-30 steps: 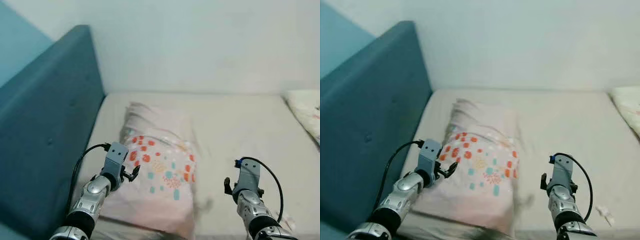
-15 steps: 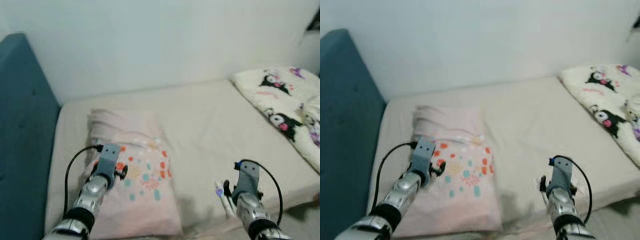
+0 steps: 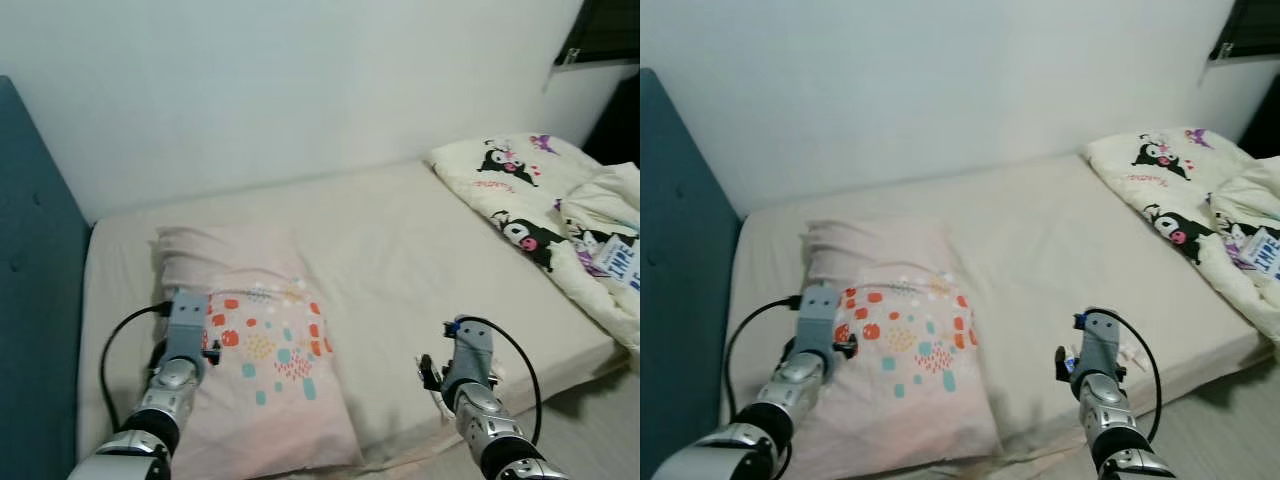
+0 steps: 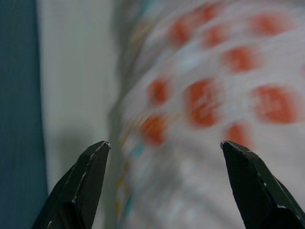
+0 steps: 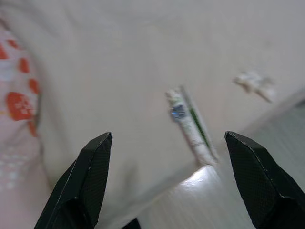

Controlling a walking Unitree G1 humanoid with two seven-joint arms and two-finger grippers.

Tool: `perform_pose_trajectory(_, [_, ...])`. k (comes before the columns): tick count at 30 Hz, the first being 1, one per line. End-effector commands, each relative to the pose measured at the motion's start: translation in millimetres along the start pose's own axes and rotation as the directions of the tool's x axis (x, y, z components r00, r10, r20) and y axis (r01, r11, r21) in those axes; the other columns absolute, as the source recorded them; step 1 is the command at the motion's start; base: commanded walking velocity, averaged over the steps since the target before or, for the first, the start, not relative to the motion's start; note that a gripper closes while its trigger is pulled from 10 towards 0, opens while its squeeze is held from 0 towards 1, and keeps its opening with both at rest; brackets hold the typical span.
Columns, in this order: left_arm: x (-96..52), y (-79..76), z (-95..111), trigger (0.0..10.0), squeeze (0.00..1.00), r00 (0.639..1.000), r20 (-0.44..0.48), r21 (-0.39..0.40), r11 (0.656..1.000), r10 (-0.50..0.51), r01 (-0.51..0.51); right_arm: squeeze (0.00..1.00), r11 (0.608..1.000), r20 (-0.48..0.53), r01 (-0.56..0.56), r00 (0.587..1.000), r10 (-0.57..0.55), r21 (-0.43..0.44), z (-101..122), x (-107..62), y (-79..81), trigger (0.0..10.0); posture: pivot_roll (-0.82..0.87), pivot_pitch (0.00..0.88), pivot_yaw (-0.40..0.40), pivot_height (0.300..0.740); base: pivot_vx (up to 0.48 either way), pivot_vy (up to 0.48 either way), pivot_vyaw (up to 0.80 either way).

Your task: Clean up the room

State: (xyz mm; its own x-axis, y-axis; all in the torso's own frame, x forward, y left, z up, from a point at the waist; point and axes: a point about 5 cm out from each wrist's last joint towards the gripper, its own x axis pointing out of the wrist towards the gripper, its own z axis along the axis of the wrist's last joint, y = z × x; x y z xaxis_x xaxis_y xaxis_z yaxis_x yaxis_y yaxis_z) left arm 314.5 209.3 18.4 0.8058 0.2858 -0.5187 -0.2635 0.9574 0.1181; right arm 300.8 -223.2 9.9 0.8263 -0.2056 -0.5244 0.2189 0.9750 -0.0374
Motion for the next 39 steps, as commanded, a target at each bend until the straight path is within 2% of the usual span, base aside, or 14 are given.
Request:
perform_pose_trajectory(1, [-1.6, 11.2, -21, 10.0, 0.0, 0.992, -0.115, -0.094, 0.994, 0.046, -0.057, 0.0, 1.0, 0.018, -0.004, 1.0, 0.004, -0.005, 3, 0.1, 0.4, 10.0, -0.13, 0.076, 0.01, 0.74, 0.0, 0.0, 0.0])
perform_pose_trajectory(2, [-1.6, 11.2, -21, 10.0, 0.0, 0.992, -0.115, -0.094, 0.994, 0.046, -0.057, 0.0, 1.0, 0.018, -0.004, 1.0, 0.004, -0.005, 3, 0.1, 0.4, 10.0, -0.13, 0.076, 0.01, 0.74, 0.0, 0.0, 0.0])
perform_pose_trajectory(3, [-2.6, 12.6, -27, 10.0, 0.0, 0.988, -0.147, -0.148, 0.987, 0.042, -0.063, 0.0, 1.0, 0.021, -0.003, 1.0, 0.003, 0.002, 3, 0.0, -0.6, 10.0, -0.13, 0.077, 0.013, 0.735, 0.0, 0.0, 0.0])
perform_pose_trajectory(4, [-2.6, 12.6, -27, 10.0, 0.0, 0.988, -0.147, -0.148, 0.987, 0.042, -0.063, 0.0, 1.0, 0.021, -0.003, 1.0, 0.003, 0.002, 3, 0.0, -0.6, 10.0, -0.13, 0.077, 0.013, 0.735, 0.0, 0.0, 0.0])
perform_pose_trajectory(6, [-3.9, 10.3, -33, 10.0, 0.0, 0.986, -0.166, -0.253, 0.966, 0.012, -0.054, 0.0, 1.0, 0.04, 0.007, 0.999, -0.008, 0.02, 6, -0.2, -5.6, 10.0, -0.13, 0.082, 0.013, 0.725, 0.0, 0.0, 0.0])
perform_pose_trajectory(7, [-3.9, 10.3, -33, 10.0, 0.0, 0.986, -0.166, -0.253, 0.966, 0.012, -0.054, 0.0, 1.0, 0.04, 0.007, 0.999, -0.008, 0.02, 6, -0.2, -5.6, 10.0, -0.13, 0.082, 0.013, 0.725, 0.0, 0.0, 0.0])
perform_pose_trajectory(10, [-4.6, 0.4, -30, 10.0, 0.0, 0.991, -0.113, -0.412, 0.911, -0.074, 0.021, 0.0, 0.998, 0.082, 0.003, 0.997, -0.008, 0.055, 13, -0.4, -10.4, 10.0, -0.14, 0.087, 0.01, 0.705, 0.0, 0.0, 0.0])
perform_pose_trajectory(11, [-4.6, 0.4, -30, 10.0, 0.0, 0.991, -0.113, -0.412, 0.911, -0.074, 0.021, 0.0, 0.998, 0.082, 0.003, 0.997, -0.008, 0.055, 13, -0.4, -10.4, 10.0, -0.14, 0.087, 0.01, 0.705, 0.0, 0.0, 0.0])
perform_pose_trajectory(13, [-5.7, -13.5, -22, 10.0, 0.0, 0.98, -0.006, -0.475, 0.863, -0.198, 0.172, 0.0, 0.999, 0.111, -0.016, 0.994, 0.012, 0.042, 19, -0.2, -8.8, 10.0, -0.14, 0.087, 0.003, 0.695, 0.0, 0.0, 0.0])
perform_pose_trajectory(19, [-8.9, -28.5, -8, 10.0, 0.0, 0.935, 0.151, -0.483, 0.801, -0.322, 0.354, 0.0, 0.997, 0.161, -0.064, 0.985, 0.056, 0.044, 31, 0.2, -2.1, 10.0, -0.16, 0.092, -0.002, 0.67, 0.0, 0.0, 0.0])
perform_pose_trajectory(24, [-8.7, -28.0, 1, 10.0, 0.0, 0.922, 0.208, -0.427, 0.818, -0.327, 0.386, 0.0, 0.995, 0.189, -0.088, 0.979, 0.079, 0.045, 37, -0.3, 0.7, 10.0, -0.16, 0.092, -0.003, 0.655, 0.0, 0.0, 0.0])
perform_pose_trajectory(26, [-7.4, -24.5, 10, 10.0, 0.0, 0.92, 0.239, -0.363, 0.851, -0.31, 0.38, 0.0, 0.993, 0.207, -0.105, 0.974, 0.093, 0.047, 40, -1.0, 2.1, 10.0, -0.17, 0.098, -0.002, 0.645, 0.0, 0.0, 0.0])
perform_pose_trajectory(28, [-5.2, -17.8, 19, 10.0, 0.0, 0.926, 0.259, -0.307, 0.886, -0.275, 0.349, 0.0, 0.991, 0.224, -0.118, 0.969, 0.103, 0.055, 42, -1.9, 2.0, 10.0, -0.17, 0.1, -0.003, 0.635, 0.0, 0.0, 0.0])
perform_pose_trajectory(39, [0.7, 10.5, 27, 10.0, 0.0, 0.961, 0.234, -0.212, 0.957, -0.146, 0.197, 0.0, 0.983, 0.282, -0.165, 0.95, 0.136, 0.079, 49, -5.5, 4.7, 10.0, -0.18, 0.115, -0.002, 0.63, 0.0, 0.0, 0.0])
